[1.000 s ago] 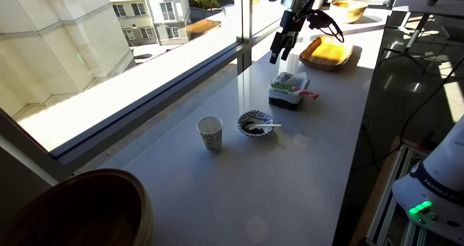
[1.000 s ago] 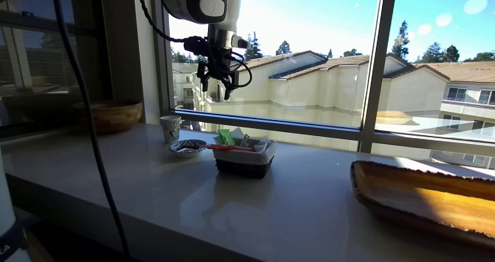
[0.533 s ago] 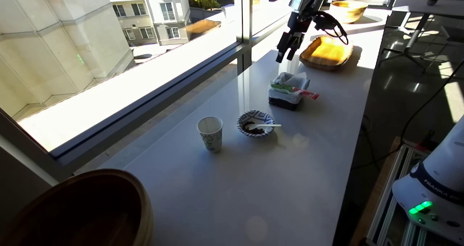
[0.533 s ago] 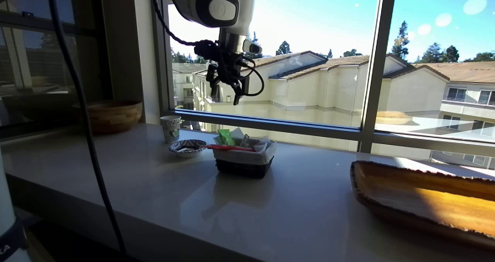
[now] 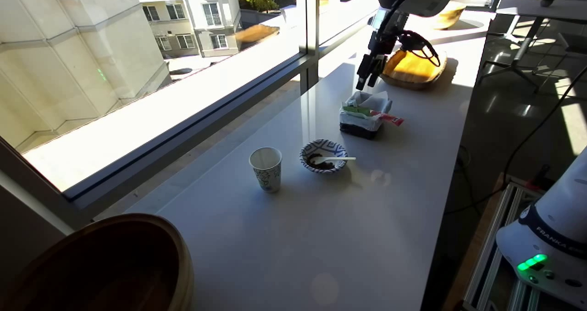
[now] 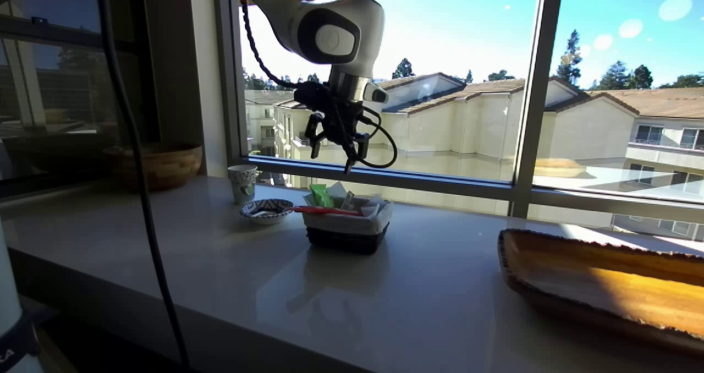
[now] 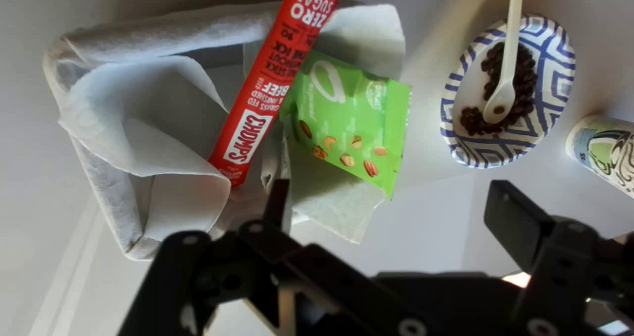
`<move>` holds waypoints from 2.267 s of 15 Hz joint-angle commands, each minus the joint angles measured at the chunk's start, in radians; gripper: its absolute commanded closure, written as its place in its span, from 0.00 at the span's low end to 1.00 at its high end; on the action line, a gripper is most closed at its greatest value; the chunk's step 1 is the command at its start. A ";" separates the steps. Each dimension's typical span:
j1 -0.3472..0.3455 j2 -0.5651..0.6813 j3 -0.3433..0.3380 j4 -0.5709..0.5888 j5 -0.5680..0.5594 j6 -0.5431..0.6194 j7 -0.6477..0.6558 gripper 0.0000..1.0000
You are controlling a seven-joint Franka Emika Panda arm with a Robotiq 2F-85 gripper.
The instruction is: Remove a sachet from the basket
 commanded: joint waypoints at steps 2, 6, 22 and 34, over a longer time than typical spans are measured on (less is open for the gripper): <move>-0.028 0.092 0.007 0.055 0.009 0.017 -0.026 0.00; -0.043 0.145 0.018 0.108 0.004 0.015 -0.009 0.00; -0.074 0.285 0.073 0.218 -0.013 0.019 0.008 0.66; -0.065 0.238 0.092 0.194 -0.053 -0.015 0.050 1.00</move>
